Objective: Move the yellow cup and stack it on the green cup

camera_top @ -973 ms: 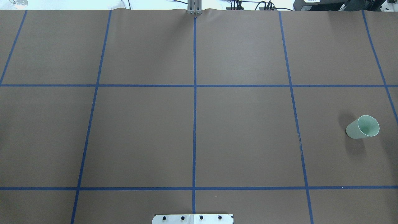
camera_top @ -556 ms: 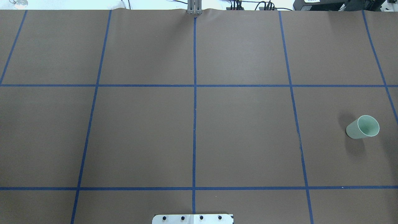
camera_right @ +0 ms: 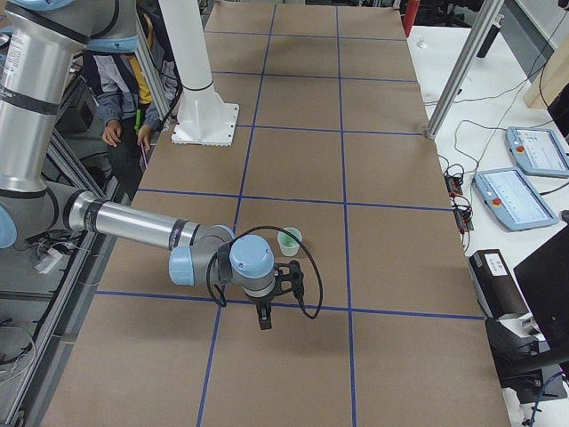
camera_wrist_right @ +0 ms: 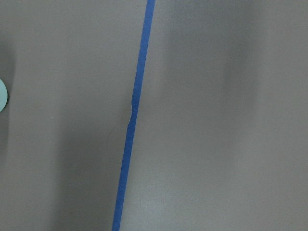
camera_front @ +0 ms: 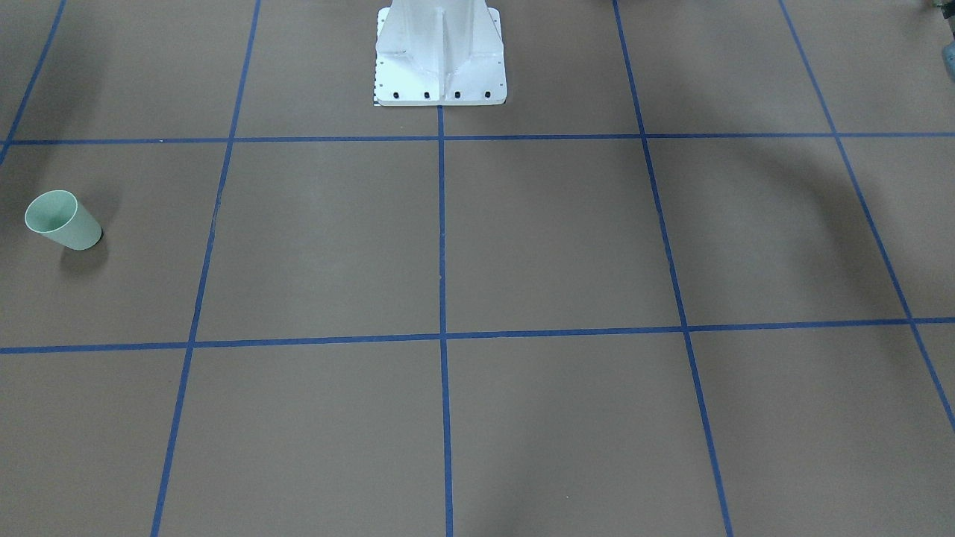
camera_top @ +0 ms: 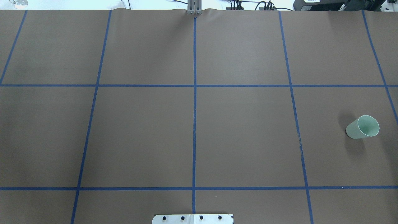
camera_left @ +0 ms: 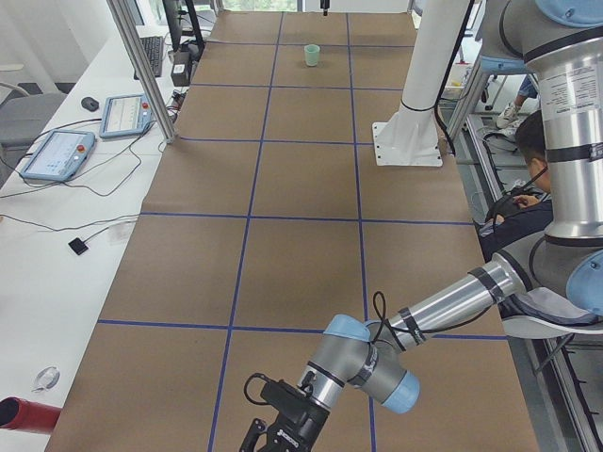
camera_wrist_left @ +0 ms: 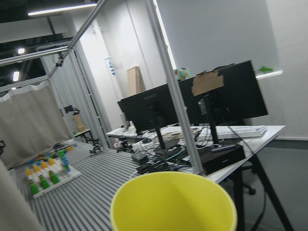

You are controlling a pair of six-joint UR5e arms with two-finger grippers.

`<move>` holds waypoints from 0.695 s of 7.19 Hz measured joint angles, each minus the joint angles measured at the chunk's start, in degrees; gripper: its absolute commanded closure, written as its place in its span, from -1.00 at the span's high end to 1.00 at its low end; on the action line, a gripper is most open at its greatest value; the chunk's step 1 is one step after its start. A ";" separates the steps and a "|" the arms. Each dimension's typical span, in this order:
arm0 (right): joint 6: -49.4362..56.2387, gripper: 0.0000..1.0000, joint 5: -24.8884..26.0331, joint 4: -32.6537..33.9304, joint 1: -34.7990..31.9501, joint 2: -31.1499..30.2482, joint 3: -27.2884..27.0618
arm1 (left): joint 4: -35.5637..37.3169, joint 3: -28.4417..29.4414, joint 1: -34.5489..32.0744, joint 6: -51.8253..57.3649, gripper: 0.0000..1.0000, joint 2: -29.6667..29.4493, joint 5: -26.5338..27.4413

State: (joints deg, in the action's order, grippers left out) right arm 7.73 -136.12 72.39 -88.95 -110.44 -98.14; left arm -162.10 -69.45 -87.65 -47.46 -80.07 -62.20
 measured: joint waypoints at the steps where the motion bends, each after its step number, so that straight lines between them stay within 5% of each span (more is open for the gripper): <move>1: -0.03 1.00 0.02 -1.29 0.00 0.03 0.03 | -2.10 -2.10 -0.04 0.75 -0.01 -1.63 -2.65; 3: -0.11 1.00 -0.01 -2.44 0.00 0.21 -0.33 | -3.13 -9.10 -0.02 3.66 -0.37 -3.50 -8.91; 5: -0.18 1.00 -0.02 -2.69 0.00 1.30 -0.93 | -3.17 -13.72 0.29 6.38 -0.37 -7.32 -14.90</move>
State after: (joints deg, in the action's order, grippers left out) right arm 7.54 -136.14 69.70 -88.94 -109.14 -99.07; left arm -165.26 -83.17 -87.35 -41.07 -87.38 -77.10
